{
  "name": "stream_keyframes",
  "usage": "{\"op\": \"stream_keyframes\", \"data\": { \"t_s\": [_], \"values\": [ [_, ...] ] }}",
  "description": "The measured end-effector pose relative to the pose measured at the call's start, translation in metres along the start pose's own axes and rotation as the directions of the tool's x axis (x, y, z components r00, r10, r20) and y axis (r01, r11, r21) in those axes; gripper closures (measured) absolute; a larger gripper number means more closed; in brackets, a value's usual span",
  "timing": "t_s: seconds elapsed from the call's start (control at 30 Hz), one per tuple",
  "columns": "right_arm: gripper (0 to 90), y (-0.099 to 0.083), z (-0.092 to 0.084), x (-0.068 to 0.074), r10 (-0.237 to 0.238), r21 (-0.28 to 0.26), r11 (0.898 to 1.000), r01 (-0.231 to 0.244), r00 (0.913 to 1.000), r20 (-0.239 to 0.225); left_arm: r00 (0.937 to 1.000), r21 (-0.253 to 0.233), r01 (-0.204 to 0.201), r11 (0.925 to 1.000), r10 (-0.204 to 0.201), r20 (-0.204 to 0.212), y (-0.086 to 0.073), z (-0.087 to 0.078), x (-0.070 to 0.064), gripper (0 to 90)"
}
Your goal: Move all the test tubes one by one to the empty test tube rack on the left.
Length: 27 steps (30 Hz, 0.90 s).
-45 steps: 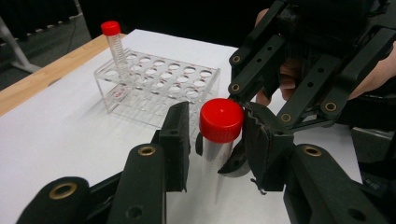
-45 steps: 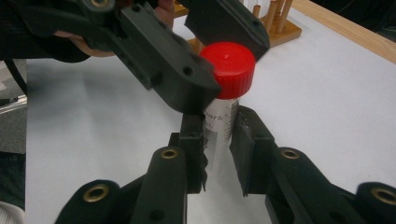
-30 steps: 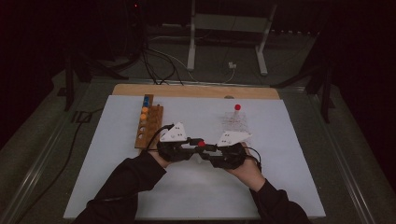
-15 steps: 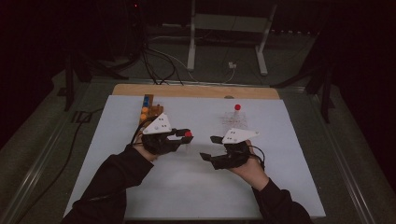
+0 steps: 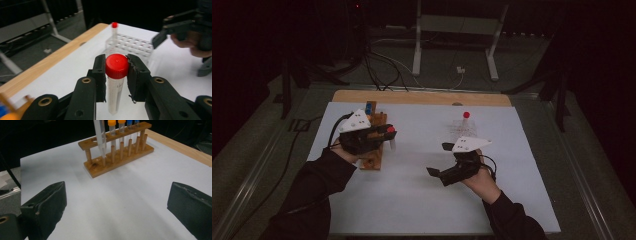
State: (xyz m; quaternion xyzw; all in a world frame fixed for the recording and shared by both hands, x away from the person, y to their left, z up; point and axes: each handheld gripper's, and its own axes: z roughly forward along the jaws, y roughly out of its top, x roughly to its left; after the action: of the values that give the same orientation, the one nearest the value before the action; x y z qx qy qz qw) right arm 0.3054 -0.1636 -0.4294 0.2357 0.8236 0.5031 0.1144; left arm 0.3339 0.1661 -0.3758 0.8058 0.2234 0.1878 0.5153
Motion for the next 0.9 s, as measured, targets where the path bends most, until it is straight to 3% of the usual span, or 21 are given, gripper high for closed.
{"op": "stream_keyframes", "data": {
  "t_s": [0.37, 0.7, 0.9],
  "values": [
    [0.6, -0.001, 0.002, 0.000, -0.001, 0.000, 1.000, 0.001, 0.9997, -0.023, 0.9940, 0.003, 0.038, 0.9993, -0.038, -0.102, -0.009, -0.023, 0.027, 71.8],
    [0.6, -0.002, 0.002, -0.001, 0.001, 0.001, 1.000, -0.001, 0.9997, -0.023, 0.9813, 0.000, 0.068, 0.9977, -0.067, -0.181, -0.011, -0.036, 0.052, 71.7],
    [0.6, -0.001, 0.001, -0.001, -0.001, 0.000, 1.000, 0.001, 0.9997, -0.023, 0.9725, -0.002, 0.101, 0.9949, -0.099, -0.211, -0.022, -0.035, 0.062, 71.8]
  ]
}}
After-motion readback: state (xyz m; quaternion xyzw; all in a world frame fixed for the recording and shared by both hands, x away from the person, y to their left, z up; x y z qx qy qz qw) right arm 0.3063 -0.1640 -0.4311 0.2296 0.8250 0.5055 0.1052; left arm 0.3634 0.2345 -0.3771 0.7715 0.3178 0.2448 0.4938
